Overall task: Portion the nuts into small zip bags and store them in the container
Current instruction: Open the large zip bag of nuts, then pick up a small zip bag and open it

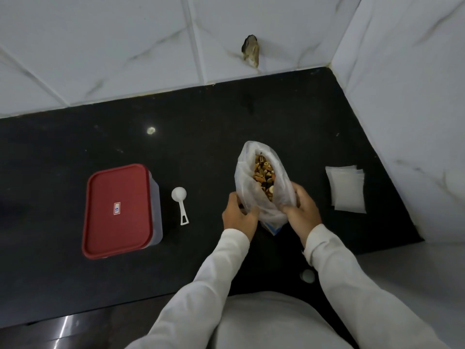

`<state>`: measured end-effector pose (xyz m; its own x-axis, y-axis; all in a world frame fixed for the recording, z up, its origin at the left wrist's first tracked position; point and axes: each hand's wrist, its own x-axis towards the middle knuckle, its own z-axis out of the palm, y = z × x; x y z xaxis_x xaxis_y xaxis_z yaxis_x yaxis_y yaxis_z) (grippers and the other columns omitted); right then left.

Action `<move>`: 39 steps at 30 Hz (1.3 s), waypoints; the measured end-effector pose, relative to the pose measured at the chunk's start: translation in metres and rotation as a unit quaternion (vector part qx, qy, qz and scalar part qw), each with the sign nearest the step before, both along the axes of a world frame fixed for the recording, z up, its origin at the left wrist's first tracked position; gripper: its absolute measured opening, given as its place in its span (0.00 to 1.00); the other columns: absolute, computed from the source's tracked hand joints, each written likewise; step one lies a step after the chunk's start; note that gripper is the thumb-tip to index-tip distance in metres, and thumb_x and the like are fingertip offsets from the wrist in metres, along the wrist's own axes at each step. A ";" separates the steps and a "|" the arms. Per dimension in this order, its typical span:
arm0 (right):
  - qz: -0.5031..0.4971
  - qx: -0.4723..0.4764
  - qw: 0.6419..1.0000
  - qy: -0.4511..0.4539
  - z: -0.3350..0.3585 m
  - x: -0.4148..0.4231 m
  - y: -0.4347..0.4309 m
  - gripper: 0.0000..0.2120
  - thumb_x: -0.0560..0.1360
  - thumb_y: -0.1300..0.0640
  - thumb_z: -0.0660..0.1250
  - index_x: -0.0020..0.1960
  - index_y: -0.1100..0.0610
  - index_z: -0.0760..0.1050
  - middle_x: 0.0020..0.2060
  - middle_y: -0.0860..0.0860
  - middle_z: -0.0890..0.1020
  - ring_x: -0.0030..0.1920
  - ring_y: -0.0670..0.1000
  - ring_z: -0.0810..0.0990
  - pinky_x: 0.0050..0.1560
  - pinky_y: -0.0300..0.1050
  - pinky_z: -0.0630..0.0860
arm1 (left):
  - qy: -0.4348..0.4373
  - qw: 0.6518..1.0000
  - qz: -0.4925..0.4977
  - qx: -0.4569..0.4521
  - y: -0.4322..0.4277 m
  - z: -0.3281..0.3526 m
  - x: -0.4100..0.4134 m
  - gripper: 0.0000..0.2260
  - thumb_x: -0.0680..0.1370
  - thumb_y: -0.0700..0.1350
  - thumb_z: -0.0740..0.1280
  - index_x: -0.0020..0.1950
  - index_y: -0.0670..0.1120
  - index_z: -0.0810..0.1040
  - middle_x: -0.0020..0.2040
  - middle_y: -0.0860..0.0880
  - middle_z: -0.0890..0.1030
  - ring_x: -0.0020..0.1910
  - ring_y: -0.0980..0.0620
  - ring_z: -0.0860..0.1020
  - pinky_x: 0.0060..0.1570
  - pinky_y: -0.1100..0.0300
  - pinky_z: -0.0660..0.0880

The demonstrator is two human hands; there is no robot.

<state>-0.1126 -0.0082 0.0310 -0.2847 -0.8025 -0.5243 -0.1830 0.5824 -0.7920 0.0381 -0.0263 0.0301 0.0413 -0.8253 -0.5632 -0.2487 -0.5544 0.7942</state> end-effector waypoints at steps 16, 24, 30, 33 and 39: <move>-0.096 -0.111 0.976 0.159 0.009 -0.046 0.034 0.13 0.77 0.53 0.69 0.61 0.52 0.77 0.53 0.46 0.80 0.51 0.41 0.79 0.46 0.26 0.70 | -0.108 0.926 0.029 -0.361 0.028 0.021 -0.015 0.14 0.74 0.47 0.72 0.56 0.45 0.74 0.54 0.49 0.72 0.45 0.53 0.75 0.44 0.63 0.74; -0.131 -0.026 0.929 0.345 -0.021 -0.137 0.026 0.21 0.73 0.49 0.71 0.62 0.60 0.76 0.59 0.61 0.77 0.58 0.63 0.75 0.58 0.52 0.71 | -0.061 0.941 -0.274 -0.187 0.010 0.015 -0.149 0.12 0.78 0.43 0.65 0.62 0.45 0.74 0.61 0.46 0.73 0.54 0.47 0.77 0.57 0.51 0.76; -0.143 0.004 0.965 0.220 -0.031 -0.141 0.015 0.28 0.71 0.51 0.75 0.67 0.57 0.71 0.63 0.56 0.74 0.58 0.56 0.77 0.55 0.48 0.75 | -0.114 0.957 -0.258 -0.068 -0.002 -0.019 -0.179 0.17 0.80 0.45 0.63 0.69 0.44 0.71 0.67 0.43 0.68 0.61 0.41 0.74 0.63 0.47 0.73; -0.160 -0.006 0.969 0.189 -0.034 -0.142 0.017 0.24 0.72 0.53 0.73 0.66 0.55 0.72 0.62 0.55 0.76 0.56 0.53 0.78 0.52 0.45 0.73 | -0.099 0.962 -0.248 -0.062 -0.002 -0.023 -0.181 0.15 0.80 0.44 0.64 0.66 0.46 0.74 0.63 0.44 0.73 0.59 0.42 0.77 0.61 0.48 0.75; -0.172 -0.020 0.967 0.189 -0.030 -0.148 0.025 0.20 0.74 0.53 0.71 0.65 0.53 0.73 0.60 0.54 0.77 0.55 0.53 0.78 0.52 0.45 0.74 | -0.094 0.956 -0.270 -0.057 0.001 -0.014 -0.186 0.19 0.80 0.49 0.64 0.71 0.50 0.71 0.67 0.47 0.74 0.64 0.45 0.75 0.63 0.45 0.74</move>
<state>-0.2607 0.0165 0.0011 -0.7033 -0.6439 -0.3013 -0.2649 0.6307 -0.7294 -0.1482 -0.0253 0.0158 -0.3166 -0.8105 -0.4928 -0.6194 -0.2168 0.7545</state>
